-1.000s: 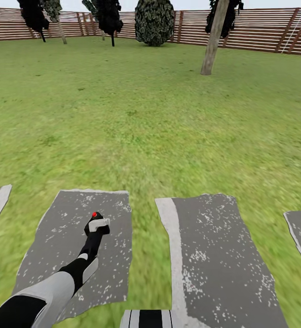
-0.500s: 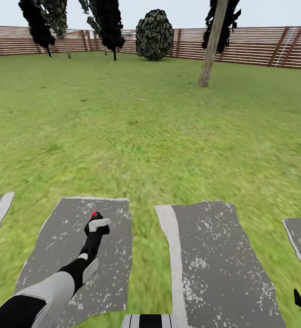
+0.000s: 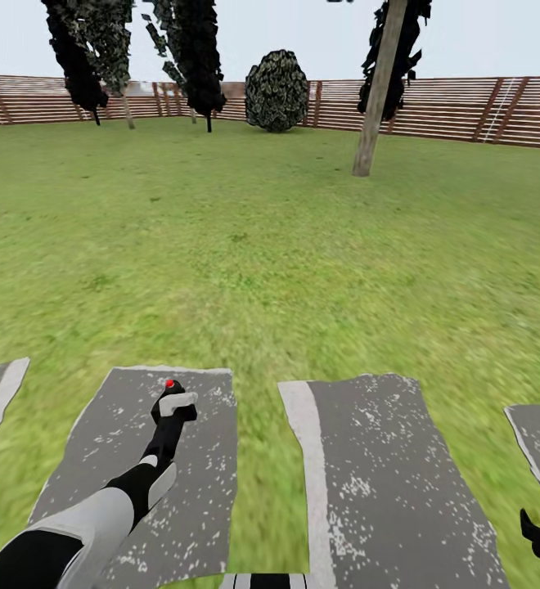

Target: In the garden, pick up the pesticide atomizer on the floor and spray pesticide onto both trees until each tree trunk is fully covered.

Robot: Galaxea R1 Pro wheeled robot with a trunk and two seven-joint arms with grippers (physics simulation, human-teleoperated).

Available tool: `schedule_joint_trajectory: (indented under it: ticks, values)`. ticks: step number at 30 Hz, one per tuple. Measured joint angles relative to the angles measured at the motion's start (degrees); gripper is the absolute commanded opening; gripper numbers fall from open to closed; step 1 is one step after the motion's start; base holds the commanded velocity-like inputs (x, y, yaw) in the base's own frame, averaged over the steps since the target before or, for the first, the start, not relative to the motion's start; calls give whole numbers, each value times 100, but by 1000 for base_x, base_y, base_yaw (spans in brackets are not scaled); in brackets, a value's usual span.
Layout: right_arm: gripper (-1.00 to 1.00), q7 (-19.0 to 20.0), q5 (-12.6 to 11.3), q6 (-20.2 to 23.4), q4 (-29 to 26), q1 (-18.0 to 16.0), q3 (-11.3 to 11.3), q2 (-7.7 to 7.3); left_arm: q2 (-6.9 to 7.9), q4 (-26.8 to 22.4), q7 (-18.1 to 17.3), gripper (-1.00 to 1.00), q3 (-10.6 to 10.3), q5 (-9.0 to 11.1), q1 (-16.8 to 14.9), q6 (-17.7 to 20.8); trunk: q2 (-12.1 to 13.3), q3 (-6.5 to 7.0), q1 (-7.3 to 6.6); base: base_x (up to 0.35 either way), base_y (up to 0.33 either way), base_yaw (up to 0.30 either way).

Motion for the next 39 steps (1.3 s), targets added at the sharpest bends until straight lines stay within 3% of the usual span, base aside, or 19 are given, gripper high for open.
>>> schedule_joint_trajectory:
  ticks: [2, 4, 7, 11, 20, 23, 25, 31, 35, 39]
  values:
    - [100, 3, 54, 5, 3, 0, 103, 213, 0, 2, 0, -100, 3, 0, 0, 1, 3, 44, -5, 0, 0, 0]
    - [100, 4, 288, 2, 4, -1, 281, 415, 0, 3, 3, -100, 5, 0, 0, 1, 5, 89, -11, 0, 0, 0]
    - [100, 1, 885, 1, -12, -3, 471, 698, 0, 4, 4, -100, 10, 0, 0, 2, 9, 155, -18, 0, 0, 0]
    - [100, -1, 1213, 4, -189, -133, 540, 909, 0, 9, 3, -100, 19, 0, 0, 1, 15, 244, -29, 0, 0, 0]
    - [100, 79, 1379, 96, -387, -519, 578, 1043, -4, 37, 5, -100, 30, 0, 0, 0, 27, 443, -52, 0, 0, 0]
    - [100, 542, 1416, 369, -397, -614, 589, 1215, -19, 46, 5, -100, 33, -5, 0, 4, 31, 510, -60, 0, 0, 0]
    - [100, 638, 1421, 404, -381, -624, 613, 1286, -17, 47, 4, -100, 46, -5, 0, 6, 33, 554, -65, 0, 0, 0]
    - [100, 712, 1426, 435, -278, -633, 1543, 1423, -8, 66, -5, -100, 46, -8, 1, 8, 41, 687, -80, 0, 0, 0]
    - [100, 716, 1425, 438, -254, -634, 1772, 1457, -12, 262, -8, -100, 39, -6, 1, 9, 47, 775, -90, 0, 0, 0]
    - [100, 712, 1420, 430, -176, -634, 1832, 1465, -21, 343, -14, -100, 26, -8, 1, 9, 52, 864, -101, 0, 0, 0]
